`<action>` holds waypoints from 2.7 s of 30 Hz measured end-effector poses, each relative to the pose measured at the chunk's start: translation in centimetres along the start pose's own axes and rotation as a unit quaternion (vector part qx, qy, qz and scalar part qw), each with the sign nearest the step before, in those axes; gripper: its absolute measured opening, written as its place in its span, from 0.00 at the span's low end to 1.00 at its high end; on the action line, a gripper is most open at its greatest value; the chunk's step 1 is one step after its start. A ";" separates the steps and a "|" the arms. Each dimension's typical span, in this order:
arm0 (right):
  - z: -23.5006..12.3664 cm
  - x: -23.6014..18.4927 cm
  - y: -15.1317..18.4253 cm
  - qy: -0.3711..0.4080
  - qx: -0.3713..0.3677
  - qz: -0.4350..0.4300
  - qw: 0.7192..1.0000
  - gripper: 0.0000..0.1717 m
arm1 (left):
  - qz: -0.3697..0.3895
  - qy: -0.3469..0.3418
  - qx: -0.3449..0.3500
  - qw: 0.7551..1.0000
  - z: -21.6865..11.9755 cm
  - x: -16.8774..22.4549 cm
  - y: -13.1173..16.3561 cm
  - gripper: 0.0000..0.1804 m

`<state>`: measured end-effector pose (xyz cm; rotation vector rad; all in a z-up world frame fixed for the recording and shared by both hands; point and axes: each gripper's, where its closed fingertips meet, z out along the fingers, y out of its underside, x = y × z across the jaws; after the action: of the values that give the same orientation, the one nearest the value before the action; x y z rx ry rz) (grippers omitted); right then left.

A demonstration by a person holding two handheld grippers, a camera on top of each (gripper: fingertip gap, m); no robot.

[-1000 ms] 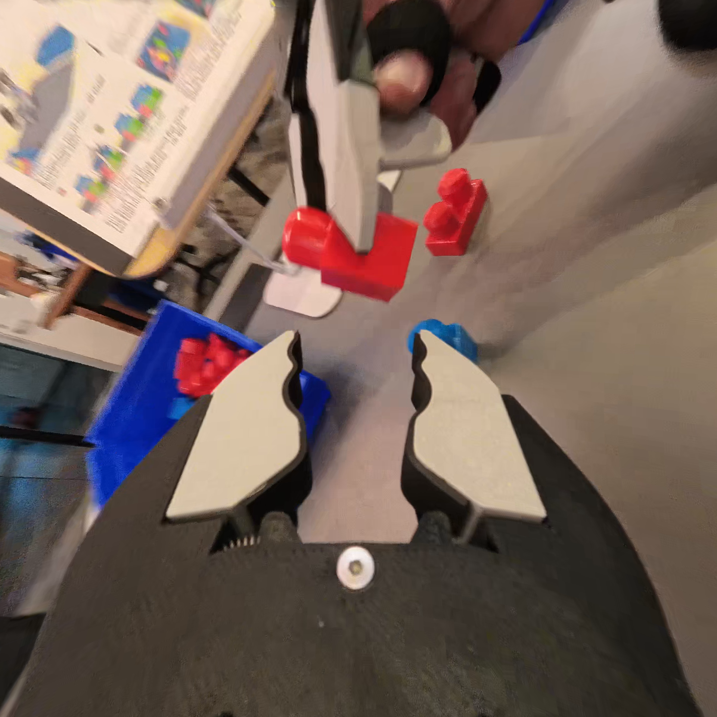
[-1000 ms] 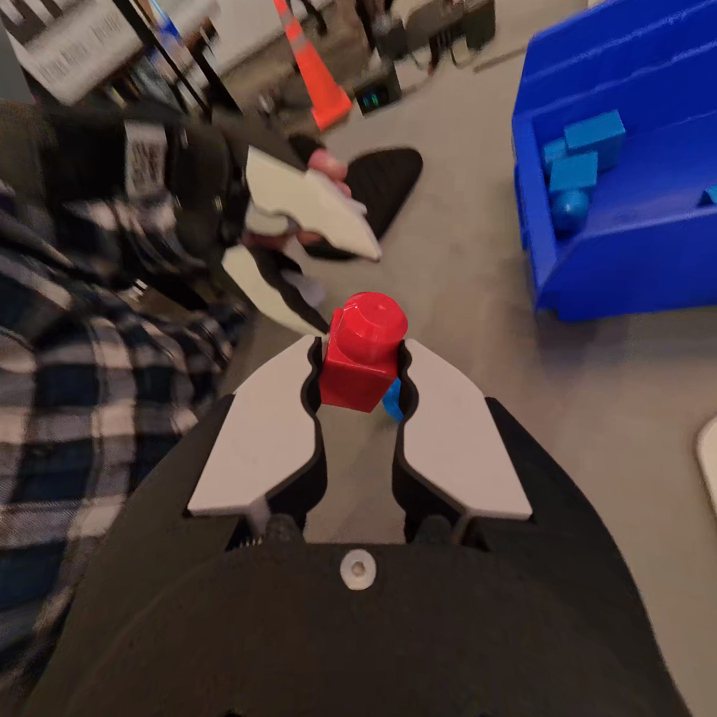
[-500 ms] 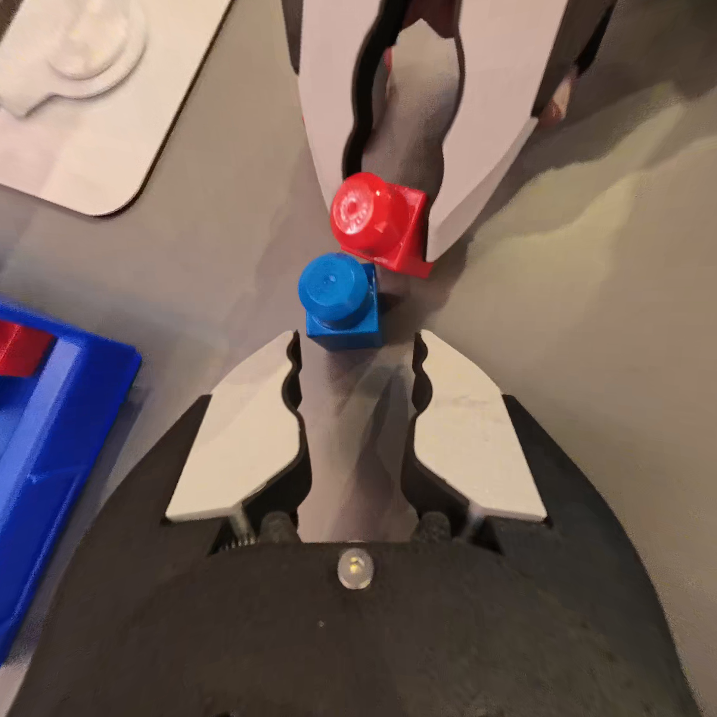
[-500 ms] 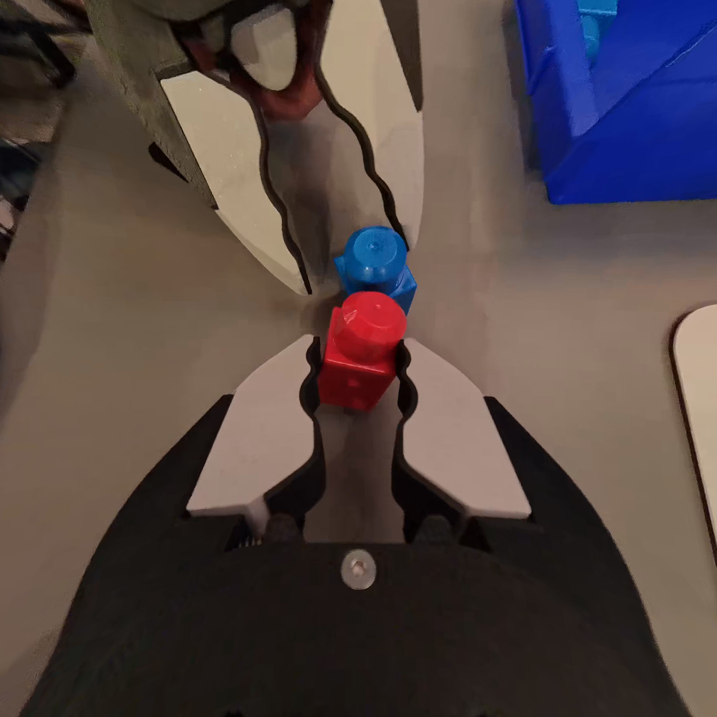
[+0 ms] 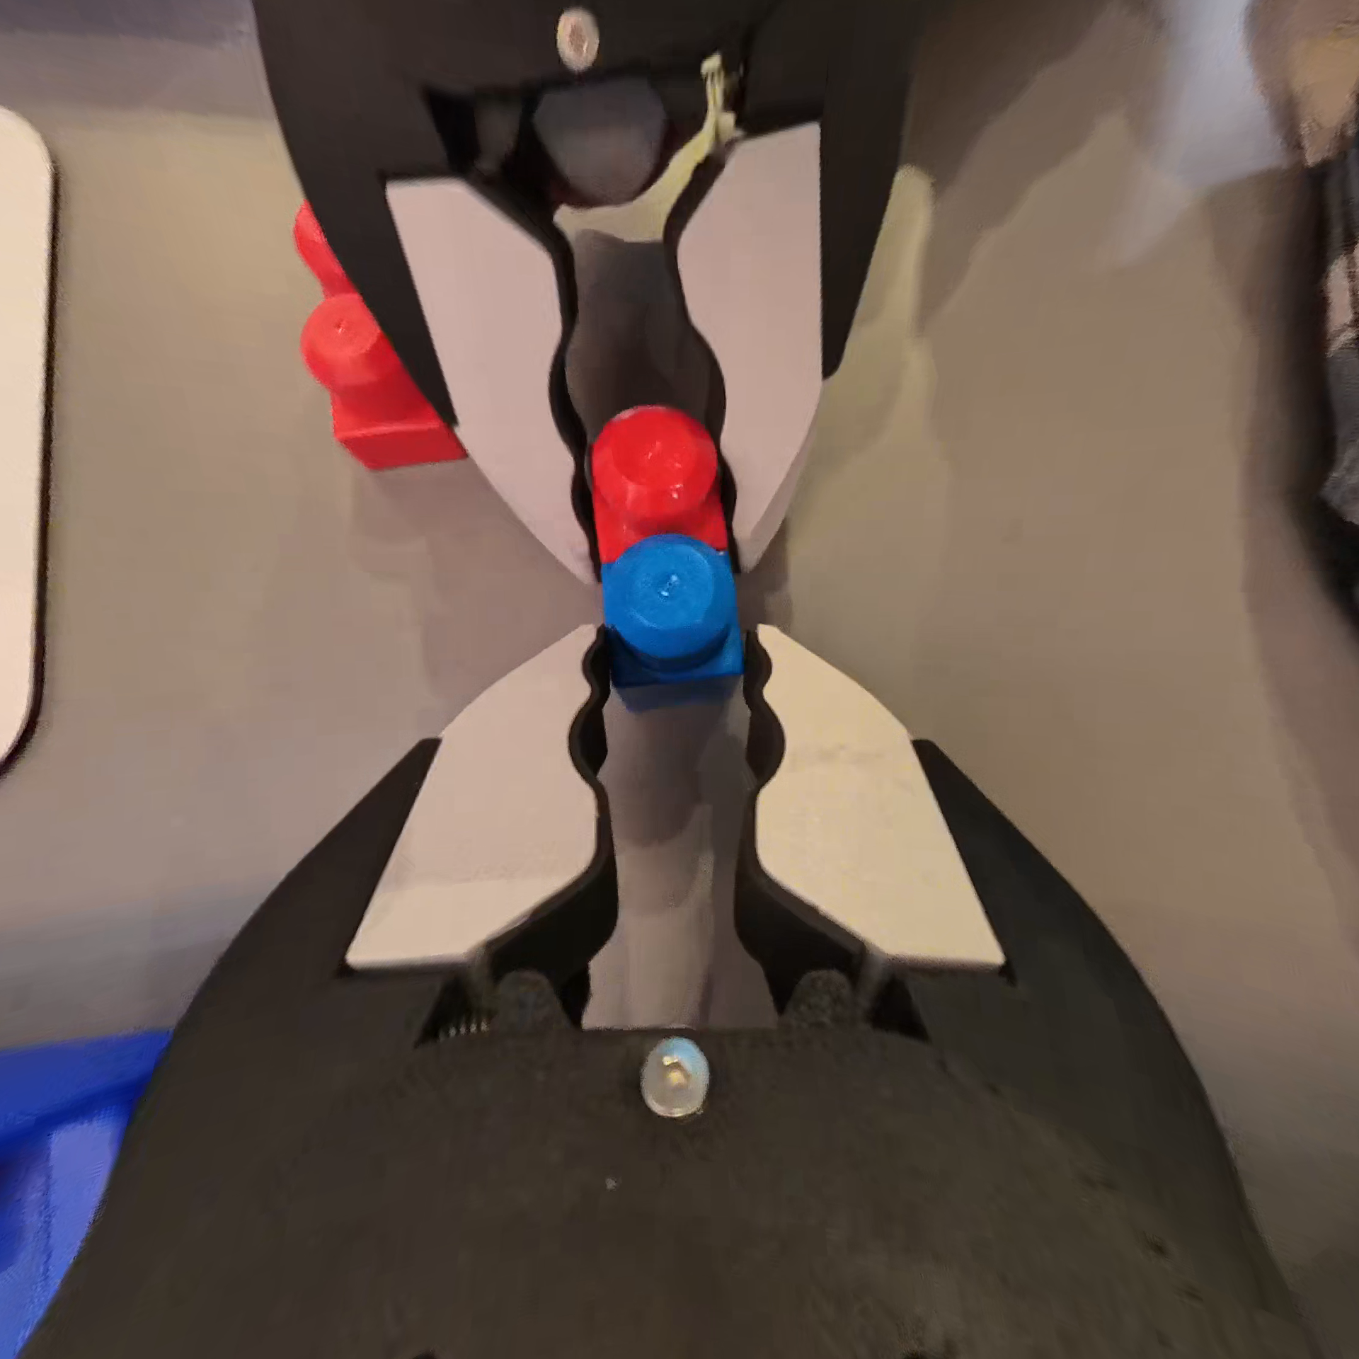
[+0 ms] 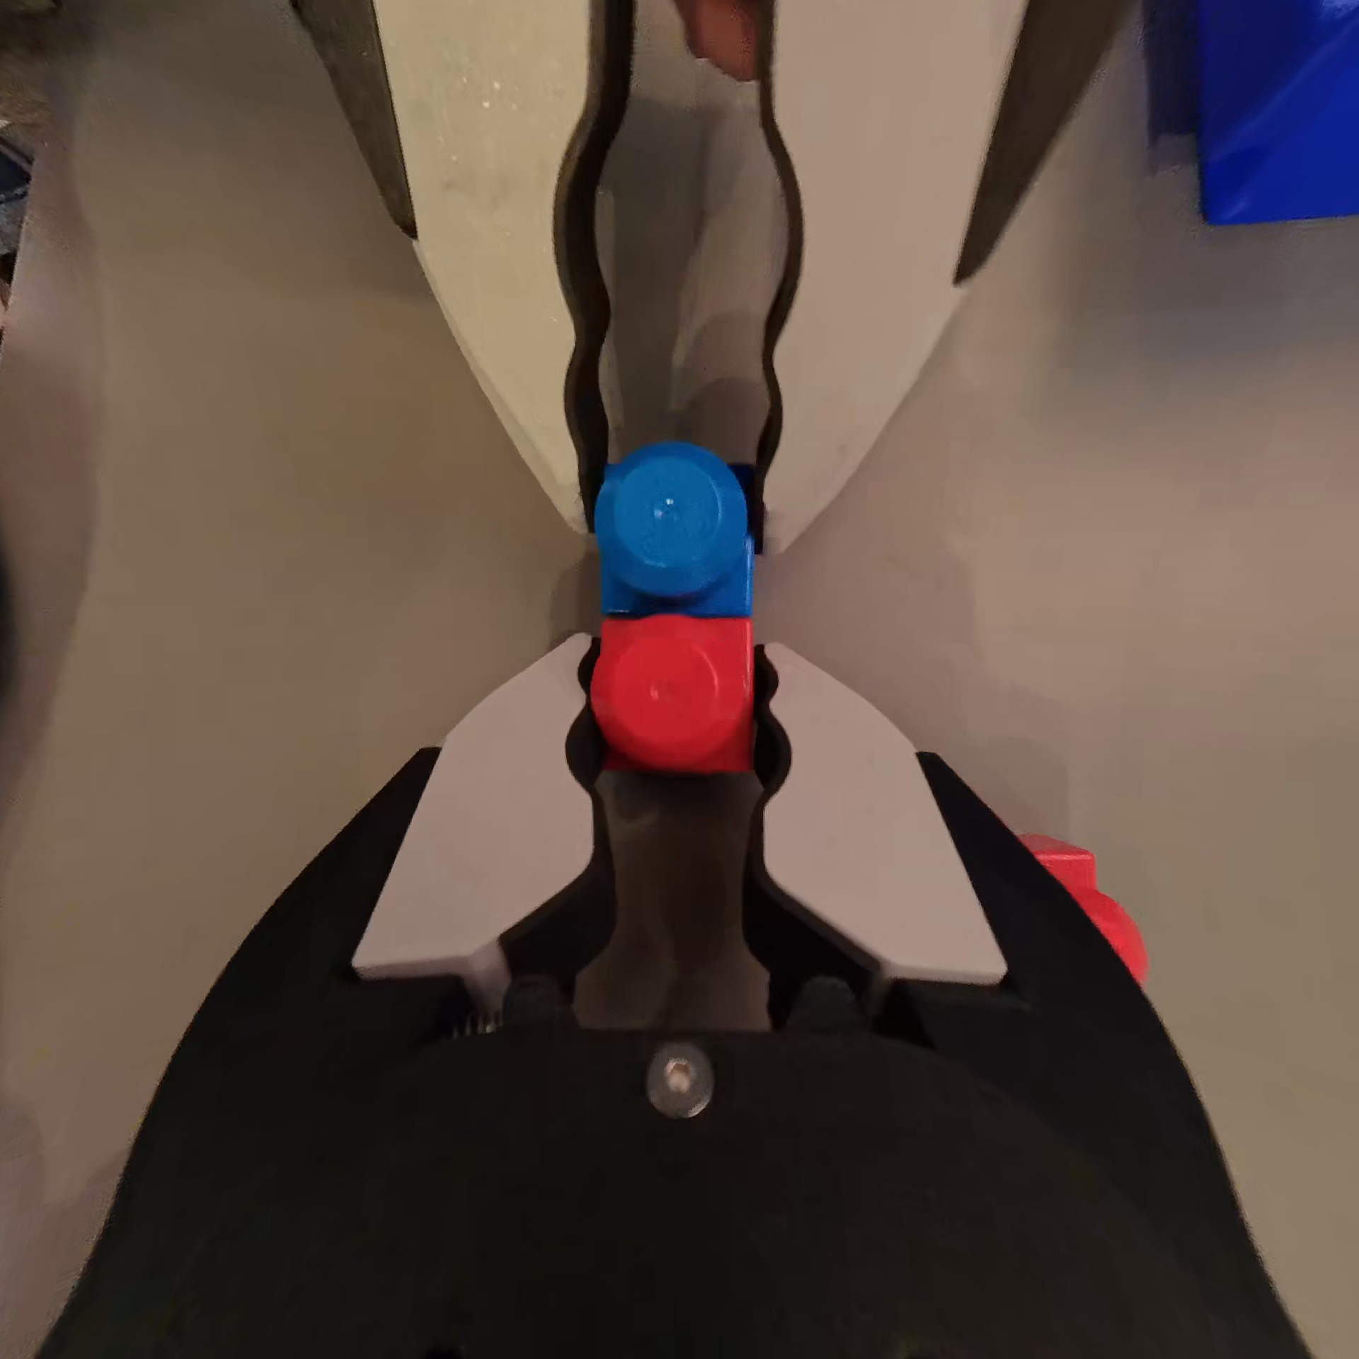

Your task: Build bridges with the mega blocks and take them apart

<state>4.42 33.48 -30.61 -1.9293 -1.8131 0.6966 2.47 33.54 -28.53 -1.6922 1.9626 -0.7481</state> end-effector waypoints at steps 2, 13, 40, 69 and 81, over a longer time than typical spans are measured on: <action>0.1 0.2 -0.1 0.010 0.006 0.006 1.000 0.29 | 0.027 0.029 -0.015 0.999 0.3 0.4 -0.1 0.19; -2.9 -0.6 2.0 -0.023 0.003 0.056 0.998 0.34 | -0.135 -0.138 -0.012 0.981 -1.8 1.1 0.9 0.27; -3.3 -2.2 3.2 -0.058 0.011 0.112 0.992 0.16 | -0.330 -0.262 0.018 0.907 3.3 1.5 -1.5 0.42; -4.9 -0.5 1.6 -0.075 0.070 0.128 0.986 0.07 | -0.328 -0.286 0.015 0.900 4.5 0.7 -1.7 0.42; -4.0 -0.7 2.0 -0.068 0.045 0.124 0.989 0.06 | -0.277 -0.219 0.000 0.935 5.0 1.0 -1.5 0.48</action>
<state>8.37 32.83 -28.61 -2.1134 -1.5997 0.9968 6.67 31.85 -31.36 -2.2148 1.1918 -0.4804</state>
